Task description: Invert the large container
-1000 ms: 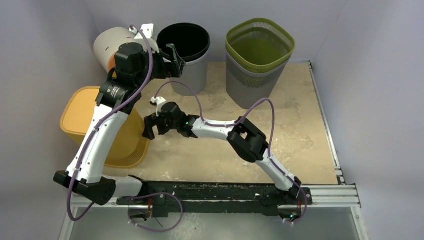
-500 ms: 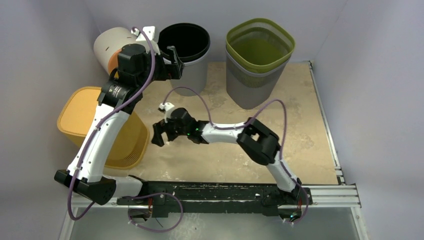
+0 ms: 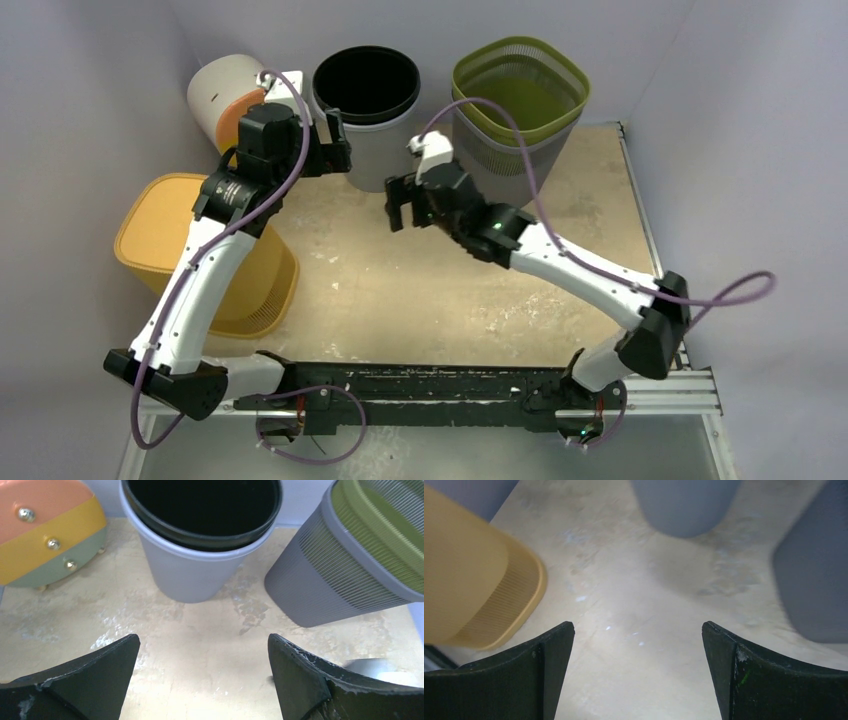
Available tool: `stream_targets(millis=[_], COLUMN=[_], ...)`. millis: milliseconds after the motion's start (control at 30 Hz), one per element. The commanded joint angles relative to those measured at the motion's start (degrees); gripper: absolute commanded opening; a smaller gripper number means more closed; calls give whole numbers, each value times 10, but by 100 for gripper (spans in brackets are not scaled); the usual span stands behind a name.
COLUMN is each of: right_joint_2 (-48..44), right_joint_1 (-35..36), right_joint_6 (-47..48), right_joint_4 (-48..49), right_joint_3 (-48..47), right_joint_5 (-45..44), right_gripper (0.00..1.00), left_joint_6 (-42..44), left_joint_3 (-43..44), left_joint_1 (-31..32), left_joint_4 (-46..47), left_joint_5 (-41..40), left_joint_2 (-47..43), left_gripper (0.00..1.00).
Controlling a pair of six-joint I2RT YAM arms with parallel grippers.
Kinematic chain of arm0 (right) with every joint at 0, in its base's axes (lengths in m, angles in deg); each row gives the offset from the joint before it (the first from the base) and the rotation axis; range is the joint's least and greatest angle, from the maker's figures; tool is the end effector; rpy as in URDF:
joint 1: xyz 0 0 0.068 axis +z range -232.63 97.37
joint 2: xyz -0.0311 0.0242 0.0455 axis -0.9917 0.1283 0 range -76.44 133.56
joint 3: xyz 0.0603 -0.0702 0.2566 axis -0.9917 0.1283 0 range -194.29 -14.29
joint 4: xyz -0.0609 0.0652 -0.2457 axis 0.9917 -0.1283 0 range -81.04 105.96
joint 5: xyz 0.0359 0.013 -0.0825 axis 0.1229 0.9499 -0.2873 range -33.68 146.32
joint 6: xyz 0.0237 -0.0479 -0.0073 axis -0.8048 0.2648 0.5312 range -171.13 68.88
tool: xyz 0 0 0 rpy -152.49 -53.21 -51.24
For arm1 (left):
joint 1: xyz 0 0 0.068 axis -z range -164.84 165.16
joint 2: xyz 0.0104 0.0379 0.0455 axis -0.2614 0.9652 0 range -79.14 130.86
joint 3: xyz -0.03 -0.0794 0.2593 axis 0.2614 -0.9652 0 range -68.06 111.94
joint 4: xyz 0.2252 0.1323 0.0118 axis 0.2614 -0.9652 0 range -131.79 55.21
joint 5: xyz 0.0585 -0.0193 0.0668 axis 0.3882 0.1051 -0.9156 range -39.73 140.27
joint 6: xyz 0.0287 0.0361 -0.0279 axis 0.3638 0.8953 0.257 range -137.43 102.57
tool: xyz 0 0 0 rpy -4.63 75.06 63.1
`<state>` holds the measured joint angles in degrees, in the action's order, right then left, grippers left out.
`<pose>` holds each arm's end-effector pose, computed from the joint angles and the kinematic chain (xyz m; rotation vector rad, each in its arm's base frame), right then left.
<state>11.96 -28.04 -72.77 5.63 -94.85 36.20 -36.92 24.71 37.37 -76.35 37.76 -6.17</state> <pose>0.2218 0.2908 0.3698 -0.3037 1.8856 0.5823 0.2378 -0.0889 0.4651 -0.0982 1.9482 -0.2698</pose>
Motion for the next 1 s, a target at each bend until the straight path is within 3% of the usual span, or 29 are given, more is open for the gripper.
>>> stream_targets(millis=[0, 233, 600, 767, 967], right_joint_2=[-63, -51, 69, 84, 73], right_joint_1=[-39, -90, -246, -280, -299], right_joint_6=[59, 153, 246, 255, 250], right_joint_4=[-88, -137, -264, -265, -237], right_joint_3=[-65, -208, -404, -404, -346], right_joint_5=[-76, -96, 96, 171, 168], right_gripper=[98, 98, 94, 93, 87], left_joint_6=[-8, -8, -16, -16, -14], left_joint_3=[-18, -40, -81, -98, -112], left_joint_1=[2, 2, 2, 2, 2], left_joint_4=[11, 3, 19, 23, 23], left_joint_5=[-18, -19, -12, -13, -16], left_joint_2=[-35, -62, -87, -91, -94], left_gripper=[96, 96, 96, 96, 96])
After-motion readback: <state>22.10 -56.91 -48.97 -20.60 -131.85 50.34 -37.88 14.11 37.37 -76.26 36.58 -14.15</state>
